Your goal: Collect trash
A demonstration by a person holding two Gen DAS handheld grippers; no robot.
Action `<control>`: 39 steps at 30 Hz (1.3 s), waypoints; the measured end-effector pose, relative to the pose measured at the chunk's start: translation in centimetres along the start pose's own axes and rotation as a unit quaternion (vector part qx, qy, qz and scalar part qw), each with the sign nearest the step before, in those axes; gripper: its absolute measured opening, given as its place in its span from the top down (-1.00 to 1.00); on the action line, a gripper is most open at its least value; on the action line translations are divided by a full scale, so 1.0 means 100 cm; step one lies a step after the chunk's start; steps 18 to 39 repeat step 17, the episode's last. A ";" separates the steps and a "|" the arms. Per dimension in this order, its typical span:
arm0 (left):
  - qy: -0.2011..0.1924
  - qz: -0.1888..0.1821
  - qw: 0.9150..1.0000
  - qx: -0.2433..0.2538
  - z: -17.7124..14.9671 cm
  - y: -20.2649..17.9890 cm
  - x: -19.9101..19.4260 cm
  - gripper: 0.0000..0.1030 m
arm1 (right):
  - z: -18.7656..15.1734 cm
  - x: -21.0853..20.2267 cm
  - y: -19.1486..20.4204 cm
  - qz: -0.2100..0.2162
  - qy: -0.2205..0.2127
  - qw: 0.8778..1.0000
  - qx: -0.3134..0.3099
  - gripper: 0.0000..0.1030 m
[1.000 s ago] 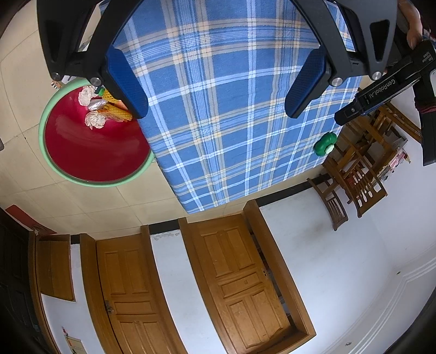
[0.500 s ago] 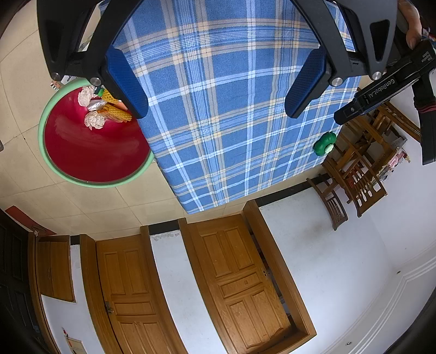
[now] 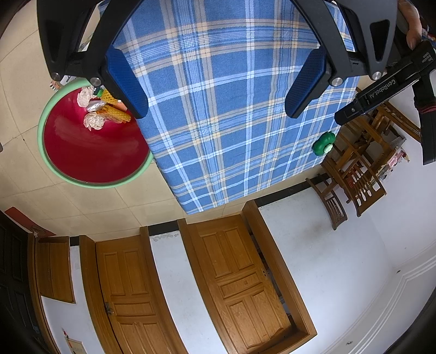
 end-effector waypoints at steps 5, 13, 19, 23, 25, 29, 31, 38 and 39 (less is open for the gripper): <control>0.000 0.000 1.000 -0.001 0.000 0.000 0.000 -0.48 | 0.000 0.000 0.000 0.001 0.001 1.000 0.001 -0.99; 0.004 -0.001 1.000 -0.005 0.001 0.000 -0.001 -0.48 | 0.000 0.000 0.000 0.001 0.001 1.000 0.001 -0.99; 0.007 -0.001 1.000 -0.008 0.000 0.002 0.001 -0.48 | 0.000 0.000 -0.001 0.000 0.001 1.000 0.000 -0.99; 0.007 -0.001 1.000 -0.008 0.000 0.002 0.001 -0.48 | 0.000 0.000 -0.001 0.000 0.001 1.000 0.000 -0.99; 0.007 -0.001 1.000 -0.008 0.000 0.002 0.001 -0.48 | 0.000 0.000 -0.001 0.000 0.001 1.000 0.000 -0.99; 0.007 -0.001 1.000 -0.008 0.000 0.002 0.001 -0.48 | 0.000 0.000 -0.001 0.000 0.001 1.000 0.000 -0.99; 0.007 -0.001 1.000 -0.008 0.000 0.002 0.001 -0.48 | 0.000 0.000 -0.001 0.000 0.001 1.000 0.000 -0.99; 0.007 -0.001 1.000 -0.008 0.000 0.002 0.001 -0.48 | 0.000 0.000 -0.001 0.000 0.001 1.000 0.000 -0.99; 0.007 -0.001 1.000 -0.008 0.000 0.002 0.001 -0.48 | 0.000 0.000 -0.001 0.000 0.001 1.000 0.000 -0.99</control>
Point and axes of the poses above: each gripper's, at about its wrist camera, not at the fingertips, and x roughly the way its jaws point, y to its left, z to its top, the point moved 3 cm from there along x, roughly the way its jaws point, and after that the axes turned 14 degrees about y, right-handed, at the moved point
